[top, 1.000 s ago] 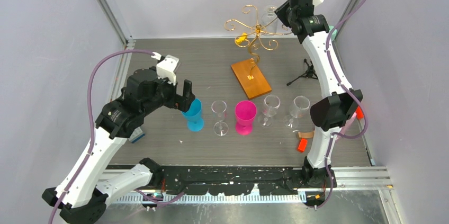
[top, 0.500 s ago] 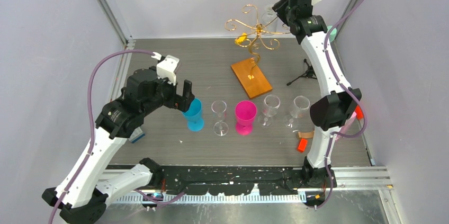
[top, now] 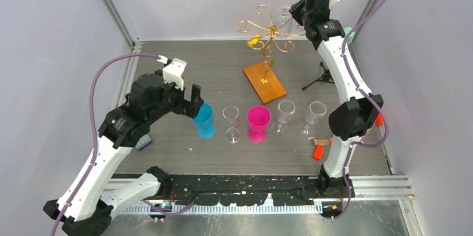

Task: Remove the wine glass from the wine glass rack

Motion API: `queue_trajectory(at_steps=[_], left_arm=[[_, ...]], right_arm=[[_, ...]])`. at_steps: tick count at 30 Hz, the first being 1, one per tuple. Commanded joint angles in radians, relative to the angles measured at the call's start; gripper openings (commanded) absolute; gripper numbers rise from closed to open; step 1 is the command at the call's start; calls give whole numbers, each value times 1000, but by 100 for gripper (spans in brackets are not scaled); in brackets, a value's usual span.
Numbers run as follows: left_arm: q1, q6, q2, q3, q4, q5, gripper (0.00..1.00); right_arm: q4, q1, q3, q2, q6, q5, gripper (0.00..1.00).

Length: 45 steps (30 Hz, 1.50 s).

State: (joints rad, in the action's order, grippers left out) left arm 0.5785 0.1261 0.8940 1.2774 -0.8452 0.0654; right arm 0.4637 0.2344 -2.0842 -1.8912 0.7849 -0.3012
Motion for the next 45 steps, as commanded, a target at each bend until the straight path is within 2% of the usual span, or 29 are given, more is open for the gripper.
queue_trajectory(at_steps=[1, 20, 24, 29, 36, 45], left_arm=[[3, -3, -21, 0, 45, 19, 100], [3, -13, -36, -5, 39, 50, 100], [3, -12, -39, -6, 38, 56, 100], [2, -14, -44, -7, 40, 60, 100], [3, -14, -47, -11, 40, 65, 100], [2, -17, -54, -13, 38, 73, 100]], right_arm=[[-11, 5, -45, 19, 21, 2, 32], [72, 4, -179, -104, 163, 30, 37], [31, 5, -153, -101, 192, 49, 36], [-57, 3, -66, -63, 247, 63, 30], [-139, -1, 4, -34, 312, 89, 30], [-272, -20, 107, -13, 448, 144, 21]])
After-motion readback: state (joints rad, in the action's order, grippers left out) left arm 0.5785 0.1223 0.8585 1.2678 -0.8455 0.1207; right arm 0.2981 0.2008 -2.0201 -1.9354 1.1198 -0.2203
